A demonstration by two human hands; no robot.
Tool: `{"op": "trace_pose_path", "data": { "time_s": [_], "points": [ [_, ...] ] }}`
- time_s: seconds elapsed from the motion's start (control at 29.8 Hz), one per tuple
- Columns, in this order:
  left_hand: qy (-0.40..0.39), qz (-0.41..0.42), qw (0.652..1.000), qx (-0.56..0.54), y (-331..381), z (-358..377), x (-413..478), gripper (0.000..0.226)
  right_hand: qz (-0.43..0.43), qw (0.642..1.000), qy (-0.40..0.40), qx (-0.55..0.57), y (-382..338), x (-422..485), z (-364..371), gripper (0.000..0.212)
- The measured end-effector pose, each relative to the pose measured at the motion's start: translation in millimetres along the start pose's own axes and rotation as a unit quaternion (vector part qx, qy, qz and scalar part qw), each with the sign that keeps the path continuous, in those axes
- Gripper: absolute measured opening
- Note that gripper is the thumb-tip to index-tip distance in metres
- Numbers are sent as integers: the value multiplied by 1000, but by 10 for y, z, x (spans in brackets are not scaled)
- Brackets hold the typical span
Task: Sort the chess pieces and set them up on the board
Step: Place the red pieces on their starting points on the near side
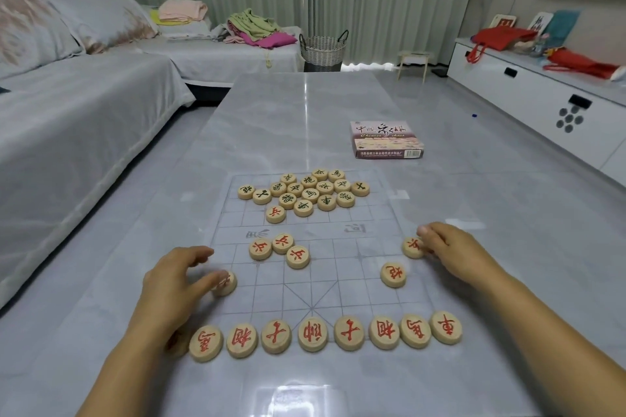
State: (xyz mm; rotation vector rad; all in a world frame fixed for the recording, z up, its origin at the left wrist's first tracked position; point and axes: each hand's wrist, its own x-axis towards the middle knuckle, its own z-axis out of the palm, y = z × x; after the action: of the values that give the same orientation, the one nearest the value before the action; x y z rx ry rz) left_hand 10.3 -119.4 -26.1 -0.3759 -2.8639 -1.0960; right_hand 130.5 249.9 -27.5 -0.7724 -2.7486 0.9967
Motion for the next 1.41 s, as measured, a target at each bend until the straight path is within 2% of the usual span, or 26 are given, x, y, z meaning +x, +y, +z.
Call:
{"op": "trace_pose_path", "data": {
  "time_s": [0.07,0.2,0.3,0.47,0.57,0.7,0.81,0.87,1.04,1.14,1.21,1.28,1.34,1.41],
  "points": [
    [38,21,999,-7,108,3,11,31,-24,999,-15,19,59,-6,-51,30],
    [-19,90,995,34,410,163,40,28,-81,994,-67,-24,151,-41,-54,39],
    [-59,121,987,88,661,374,80,30,-92,995,-31,-2,185,-54,-6,37],
    [-121,114,962,219,933,650,189,41,-81,996,-24,37,250,-22,35,34],
    [-120,113,953,253,962,727,193,41,-79,996,-18,43,267,-5,36,34],
    [-139,119,962,201,929,794,188,34,-74,996,-22,46,260,0,42,36],
    [-175,192,950,175,992,901,232,36,-76,996,-29,30,252,-2,46,39],
    [-192,212,943,172,1074,962,243,45,-74,996,-31,32,252,-8,43,41],
    [-173,66,977,109,1175,1069,234,55,-64,995,-50,56,239,9,9,40],
    [-158,79,971,159,1274,1167,178,57,-67,996,-49,44,225,21,11,37],
    [-155,89,971,160,1328,1217,188,46,-65,996,-35,52,223,20,15,34],
    [-180,97,971,123,1341,1231,232,37,-53,995,-14,84,230,20,5,30],
    [-225,108,966,73,1327,1227,284,39,-35,991,9,129,240,30,-21,27],
    [-249,126,959,42,1309,1209,290,42,-27,991,25,128,249,37,-39,28]
  ]
}}
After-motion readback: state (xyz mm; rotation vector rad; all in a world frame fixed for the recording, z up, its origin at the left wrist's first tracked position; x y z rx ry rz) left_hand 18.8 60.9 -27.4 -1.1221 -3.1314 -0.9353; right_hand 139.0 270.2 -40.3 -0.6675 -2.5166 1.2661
